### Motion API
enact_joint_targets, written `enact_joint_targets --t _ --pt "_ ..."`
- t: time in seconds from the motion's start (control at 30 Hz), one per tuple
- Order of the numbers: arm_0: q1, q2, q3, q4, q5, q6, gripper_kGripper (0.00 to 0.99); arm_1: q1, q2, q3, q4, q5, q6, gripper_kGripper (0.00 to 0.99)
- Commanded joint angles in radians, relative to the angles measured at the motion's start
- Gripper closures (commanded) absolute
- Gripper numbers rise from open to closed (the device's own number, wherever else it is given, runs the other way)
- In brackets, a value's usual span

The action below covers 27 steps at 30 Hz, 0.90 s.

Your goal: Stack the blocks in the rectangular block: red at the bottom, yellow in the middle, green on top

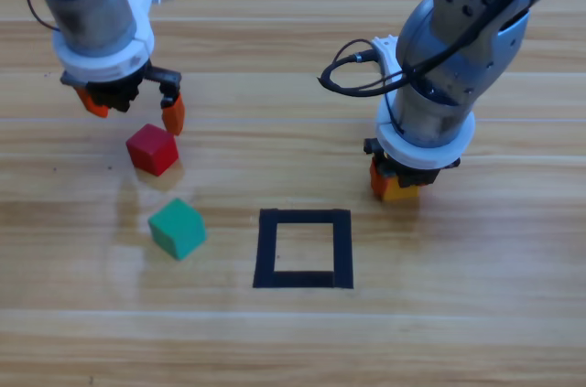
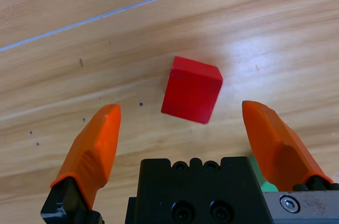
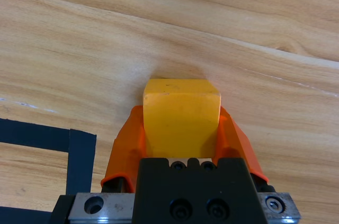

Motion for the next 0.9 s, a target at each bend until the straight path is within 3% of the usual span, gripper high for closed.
enact_joint_targets --t 0.03,0.4,0.63,0.77,0.9 --pt "0.030 0.066 0.065 -0.064 -0.008 0.031 0.017 0.013 0.016 0.048 0.009 0.014 0.009 0.967" --pt "0.028 0.097 0.134 -0.148 -0.018 0.048 0.017 0.013 -0.359 0.267 0.004 0.011 0.024 0.975" --pt "0.028 0.115 0.123 -0.176 -0.021 0.055 0.024 0.008 -0.419 0.332 -0.011 0.008 0.034 0.970" --pt "0.028 0.115 0.129 -0.193 -0.033 0.063 0.076 0.008 -0.428 0.338 -0.008 0.004 0.037 0.970" --pt "0.027 0.114 0.132 -0.194 -0.036 0.063 0.241 0.008 -0.445 0.353 -0.004 0.004 0.040 0.972"
